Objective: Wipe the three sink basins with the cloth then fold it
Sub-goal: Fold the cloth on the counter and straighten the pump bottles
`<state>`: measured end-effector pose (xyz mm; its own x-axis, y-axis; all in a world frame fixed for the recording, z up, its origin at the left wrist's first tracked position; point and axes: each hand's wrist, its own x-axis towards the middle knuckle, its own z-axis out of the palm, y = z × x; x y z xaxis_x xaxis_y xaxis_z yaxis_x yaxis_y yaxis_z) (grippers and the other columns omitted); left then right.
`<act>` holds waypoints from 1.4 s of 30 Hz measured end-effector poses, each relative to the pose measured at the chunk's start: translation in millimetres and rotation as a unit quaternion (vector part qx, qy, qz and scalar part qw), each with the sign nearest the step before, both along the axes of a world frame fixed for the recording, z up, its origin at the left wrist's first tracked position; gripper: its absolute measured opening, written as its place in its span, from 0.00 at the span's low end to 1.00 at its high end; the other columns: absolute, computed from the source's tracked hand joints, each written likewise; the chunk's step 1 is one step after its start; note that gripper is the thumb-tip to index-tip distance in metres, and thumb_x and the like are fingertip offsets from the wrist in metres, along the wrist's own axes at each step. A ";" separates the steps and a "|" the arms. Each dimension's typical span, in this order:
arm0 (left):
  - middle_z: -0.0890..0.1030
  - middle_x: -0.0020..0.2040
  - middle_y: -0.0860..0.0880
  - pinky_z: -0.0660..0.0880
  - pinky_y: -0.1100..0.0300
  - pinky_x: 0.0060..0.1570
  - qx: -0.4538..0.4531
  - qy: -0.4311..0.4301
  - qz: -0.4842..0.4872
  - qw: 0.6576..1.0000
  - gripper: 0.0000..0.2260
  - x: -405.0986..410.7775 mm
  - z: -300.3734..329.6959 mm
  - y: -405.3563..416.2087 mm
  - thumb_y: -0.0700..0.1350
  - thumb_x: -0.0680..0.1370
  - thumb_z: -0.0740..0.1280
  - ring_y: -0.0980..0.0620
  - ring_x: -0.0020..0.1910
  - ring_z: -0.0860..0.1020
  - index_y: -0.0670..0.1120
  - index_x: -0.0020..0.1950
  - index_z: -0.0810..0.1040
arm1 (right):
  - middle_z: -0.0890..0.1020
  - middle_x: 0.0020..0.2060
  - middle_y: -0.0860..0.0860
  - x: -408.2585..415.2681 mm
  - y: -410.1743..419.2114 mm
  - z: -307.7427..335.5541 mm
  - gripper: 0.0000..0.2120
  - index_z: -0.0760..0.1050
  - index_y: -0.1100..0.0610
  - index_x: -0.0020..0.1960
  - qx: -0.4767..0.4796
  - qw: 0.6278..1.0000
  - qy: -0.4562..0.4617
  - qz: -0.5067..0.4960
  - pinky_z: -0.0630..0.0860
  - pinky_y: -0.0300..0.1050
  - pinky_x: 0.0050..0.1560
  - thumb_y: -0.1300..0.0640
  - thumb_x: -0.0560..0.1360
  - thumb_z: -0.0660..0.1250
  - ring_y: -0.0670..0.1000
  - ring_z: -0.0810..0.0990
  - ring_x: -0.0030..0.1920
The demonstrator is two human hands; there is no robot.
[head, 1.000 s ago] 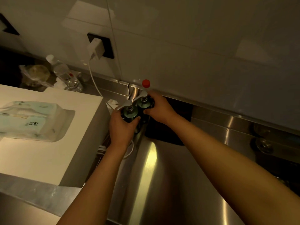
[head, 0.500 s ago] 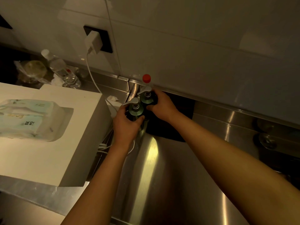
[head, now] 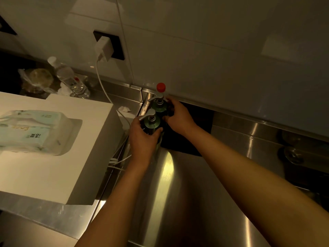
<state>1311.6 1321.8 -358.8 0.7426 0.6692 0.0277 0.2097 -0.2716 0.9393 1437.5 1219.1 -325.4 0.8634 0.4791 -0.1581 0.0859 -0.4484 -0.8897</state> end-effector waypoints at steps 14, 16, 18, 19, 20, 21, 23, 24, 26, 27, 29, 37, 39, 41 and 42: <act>0.78 0.68 0.53 0.71 0.70 0.60 -0.024 0.006 -0.031 0.999 0.32 -0.8 0.2 -2.3 0.46 0.72 0.81 0.59 0.65 0.77 0.50 0.73 0.72 | 0.80 0.65 0.51 -1.6 -6.4 4.3 0.25 0.73 0.53 0.70 -0.010 1.000 -0.003 -0.016 0.75 0.47 0.66 0.62 0.75 0.73 0.51 0.78 0.65; 0.78 0.68 0.53 0.71 0.68 0.61 -0.021 0.003 -0.037 0.999 0.32 -1.7 -0.2 -0.9 0.46 0.73 0.80 0.57 0.66 0.76 0.50 0.74 0.72 | 0.79 0.65 0.51 -2.5 -6.5 5.0 0.27 0.72 0.54 0.72 -0.008 1.000 -0.011 -0.021 0.75 0.44 0.64 0.61 0.75 0.75 0.50 0.78 0.65; 0.78 0.68 0.54 0.71 0.73 0.60 -0.026 0.001 -0.039 0.999 0.31 -2.6 -0.3 0.5 0.45 0.73 0.80 0.59 0.66 0.76 0.50 0.74 0.73 | 0.79 0.64 0.50 -3.4 -6.4 5.5 0.28 0.72 0.54 0.71 -0.001 0.999 -0.032 -0.028 0.74 0.39 0.60 0.60 0.74 0.76 0.49 0.78 0.63; 0.78 0.68 0.54 0.70 0.76 0.59 -0.026 0.001 -0.040 0.999 0.31 -2.8 -0.5 0.9 0.45 0.73 0.80 0.61 0.65 0.76 0.50 0.73 0.73 | 0.78 0.64 0.50 -3.5 -6.4 5.7 0.28 0.73 0.54 0.71 0.002 0.998 -0.046 -0.031 0.73 0.36 0.58 0.60 0.73 0.76 0.48 0.78 0.62; 0.78 0.68 0.54 0.69 0.78 0.58 -0.026 0.001 -0.040 0.999 0.30 -3.2 -0.4 1.4 0.45 0.73 0.80 0.62 0.64 0.76 0.50 0.73 0.73 | 0.78 0.64 0.50 -3.2 -6.1 6.2 0.27 0.73 0.54 0.70 0.004 0.998 -0.056 -0.032 0.72 0.33 0.56 0.60 0.73 0.76 0.48 0.78 0.62; 0.78 0.67 0.55 0.70 0.77 0.59 -0.025 0.001 -0.040 0.999 0.30 -3.3 -0.1 1.5 0.44 0.73 0.80 0.62 0.64 0.76 0.50 0.72 0.74 | 0.77 0.64 0.50 -2.7 -5.7 7.0 0.26 0.74 0.54 0.70 0.007 0.997 -0.062 -0.034 0.72 0.31 0.55 0.59 0.73 0.76 0.47 0.78 0.61; 0.79 0.67 0.53 0.73 0.69 0.63 -0.023 -0.001 -0.043 0.999 0.30 -2.2 0.1 1.2 0.43 0.72 0.80 0.58 0.65 0.77 0.48 0.72 0.74 | 0.76 0.63 0.50 -1.0 -4.3 9.4 0.24 0.75 0.54 0.68 0.018 0.997 -0.067 -0.038 0.72 0.30 0.53 0.58 0.74 0.76 0.47 0.79 0.59; 0.79 0.67 0.52 0.74 0.63 0.65 -0.022 -0.002 -0.045 0.999 0.30 -1.4 0.1 0.7 0.42 0.72 0.80 0.56 0.66 0.77 0.47 0.71 0.75 | 0.76 0.62 0.51 -0.3 -3.7 10.8 0.23 0.76 0.54 0.68 0.022 0.996 -0.072 -0.038 0.74 0.32 0.54 0.58 0.74 0.76 0.48 0.79 0.58; 0.79 0.67 0.50 0.74 0.62 0.66 -0.023 -0.004 -0.050 0.998 0.30 0.3 0.2 -0.9 0.41 0.72 0.81 0.54 0.66 0.77 0.45 0.71 0.75 | 0.76 0.60 0.52 1.0 -2.7 13.2 0.21 0.77 0.55 0.66 0.024 0.995 -0.089 -0.034 0.77 0.38 0.58 0.58 0.74 0.76 0.49 0.79 0.56; 0.79 0.67 0.49 0.73 0.65 0.65 -0.022 -0.003 -0.052 0.998 0.30 0.9 0.1 -1.5 0.41 0.72 0.81 0.55 0.66 0.77 0.45 0.71 0.75 | 0.76 0.59 0.52 1.4 -2.7 13.9 0.21 0.78 0.55 0.66 0.024 0.995 -0.097 -0.032 0.77 0.39 0.58 0.58 0.74 0.76 0.49 0.80 0.55; 0.79 0.67 0.49 0.71 0.72 0.62 -0.019 -0.001 -0.053 0.998 0.30 1.1 -0.4 -1.5 0.41 0.72 0.81 0.55 0.66 0.77 0.45 0.72 0.75 | 0.76 0.58 0.51 2.2 -1.9 14.3 0.19 0.79 0.54 0.65 0.029 0.994 -0.107 -0.027 0.76 0.33 0.55 0.56 0.75 0.76 0.45 0.79 0.53; 0.79 0.68 0.51 0.72 0.63 0.65 -0.020 -0.001 -0.062 0.998 0.29 -2.5 2.5 0.5 0.41 0.73 0.80 0.55 0.66 0.77 0.46 0.72 0.75 | 0.78 0.54 0.49 6.2 9.0 13.5 0.13 0.81 0.56 0.60 0.015 0.992 -0.122 -0.010 0.76 0.38 0.56 0.57 0.75 0.75 0.47 0.79 0.53; 0.79 0.67 0.51 0.71 0.69 0.62 -0.021 0.003 -0.063 0.998 0.30 -2.3 1.9 1.9 0.42 0.73 0.80 0.57 0.66 0.77 0.46 0.72 0.75 | 0.78 0.53 0.48 7.5 8.2 14.7 0.13 0.81 0.56 0.60 0.009 0.993 -0.117 -0.006 0.77 0.41 0.57 0.57 0.76 0.74 0.48 0.79 0.54; 0.79 0.67 0.52 0.70 0.72 0.60 -0.024 0.004 -0.064 0.998 0.30 -2.1 1.4 2.7 0.42 0.72 0.81 0.58 0.66 0.77 0.47 0.72 0.75 | 0.79 0.54 0.49 9.2 6.8 16.6 0.13 0.81 0.57 0.61 0.003 0.993 -0.117 -0.002 0.76 0.40 0.57 0.58 0.77 0.73 0.49 0.79 0.55; 0.80 0.67 0.52 0.71 0.70 0.61 -0.026 0.002 -0.065 0.998 0.30 -1.9 0.8 3.0 0.42 0.72 0.81 0.57 0.66 0.77 0.47 0.72 0.75 | 0.79 0.54 0.50 10.1 6.4 17.5 0.13 0.81 0.58 0.61 0.000 0.993 -0.121 -0.001 0.76 0.41 0.57 0.59 0.77 0.73 0.49 0.79 0.55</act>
<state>1309.7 1324.8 -358.0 0.8229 0.5681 -0.0076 0.1804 -0.2485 0.9517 1447.6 1225.5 -307.9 0.8769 0.4776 0.0539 0.2962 -0.4487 -0.8432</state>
